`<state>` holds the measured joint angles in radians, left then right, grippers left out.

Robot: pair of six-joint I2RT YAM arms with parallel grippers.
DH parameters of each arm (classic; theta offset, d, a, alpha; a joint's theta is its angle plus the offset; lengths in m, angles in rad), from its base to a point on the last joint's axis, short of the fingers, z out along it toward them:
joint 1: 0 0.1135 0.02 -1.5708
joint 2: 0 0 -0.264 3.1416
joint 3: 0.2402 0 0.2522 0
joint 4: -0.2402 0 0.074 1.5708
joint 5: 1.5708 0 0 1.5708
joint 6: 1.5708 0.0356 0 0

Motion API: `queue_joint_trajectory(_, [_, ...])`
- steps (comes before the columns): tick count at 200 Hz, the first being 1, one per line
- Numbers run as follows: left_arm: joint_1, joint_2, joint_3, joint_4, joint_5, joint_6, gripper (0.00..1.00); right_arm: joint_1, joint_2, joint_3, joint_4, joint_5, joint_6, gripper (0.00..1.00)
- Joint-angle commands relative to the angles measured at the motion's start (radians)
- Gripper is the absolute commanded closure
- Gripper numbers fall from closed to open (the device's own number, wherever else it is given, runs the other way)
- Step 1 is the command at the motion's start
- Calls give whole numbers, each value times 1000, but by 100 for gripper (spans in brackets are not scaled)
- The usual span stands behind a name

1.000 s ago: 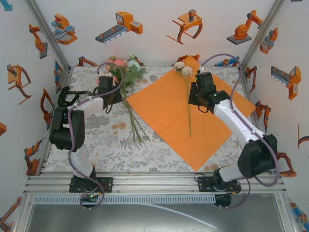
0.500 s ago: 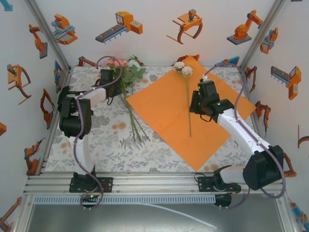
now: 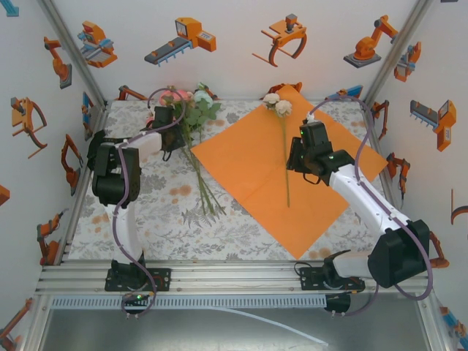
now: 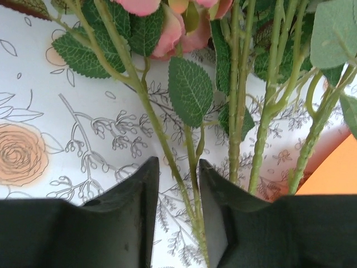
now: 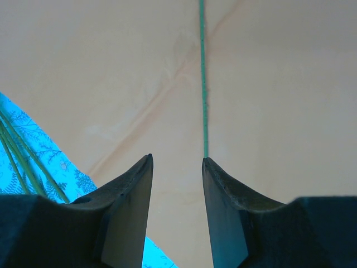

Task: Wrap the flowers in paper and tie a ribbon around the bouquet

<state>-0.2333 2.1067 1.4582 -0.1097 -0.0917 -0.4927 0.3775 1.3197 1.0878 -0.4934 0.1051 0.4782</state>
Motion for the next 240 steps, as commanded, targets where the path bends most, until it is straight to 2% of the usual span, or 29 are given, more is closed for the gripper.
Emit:
queue_joint_trajectory(1, [-2, 38, 44, -70, 9, 10, 76, 4, -22, 28, -19, 18, 22, 59])
queue_joint_trajectory(19, [-2, 22, 56, -108, -44, 22, 86, 5, -38, 21, -20, 20, 28, 59])
queue_joint_trajectory(35, [3, -15, 63, -149, -121, 51, 89, 5, -51, 19, -25, 21, 34, 59])
queue_joint_trajectory(66, [8, -111, 86, -235, -337, 110, 93, 5, -83, 11, -30, 29, 41, 58])
queue_joint_trajectory(91, [3, -208, 84, -236, -480, 169, 93, 5, -110, 5, -37, 52, 42, 57])
queue_joint_trajectory(106, [-5, -262, 82, -212, -521, 214, 93, 4, -125, 4, -42, 54, 42, 57])
queue_joint_trajectory(128, [-38, -336, 78, -152, -526, 327, 95, 5, -149, 3, -51, 64, 40, 57])
queue_joint_trajectory(140, [-61, -375, 91, -153, -482, 349, 98, 4, -164, 4, -56, 68, 40, 57])
queue_joint_trajectory(153, [-78, -418, 111, -180, -352, 277, 100, 4, -182, 3, -63, 72, 43, 57])
queue_joint_trajectory(164, [-85, -443, 119, -180, -194, 120, 100, 5, -201, 2, -69, 82, 53, 56])
queue_joint_trajectory(178, [-103, -442, 102, -92, -6, -82, 100, 3, -233, -6, -71, 108, 78, 55])
queue_joint_trajectory(187, [-138, -414, 105, -31, 23, -162, 100, 4, -260, -16, -71, 127, 89, 55])
queue_joint_trajectory(208, [-246, -285, 184, 87, 6, -236, 100, 3, -325, -35, -79, 162, 106, 53])
queue_joint_trajectory(240, [-342, 39, 479, 194, 152, -368, 100, 3, -416, -66, -103, 188, 111, 50])
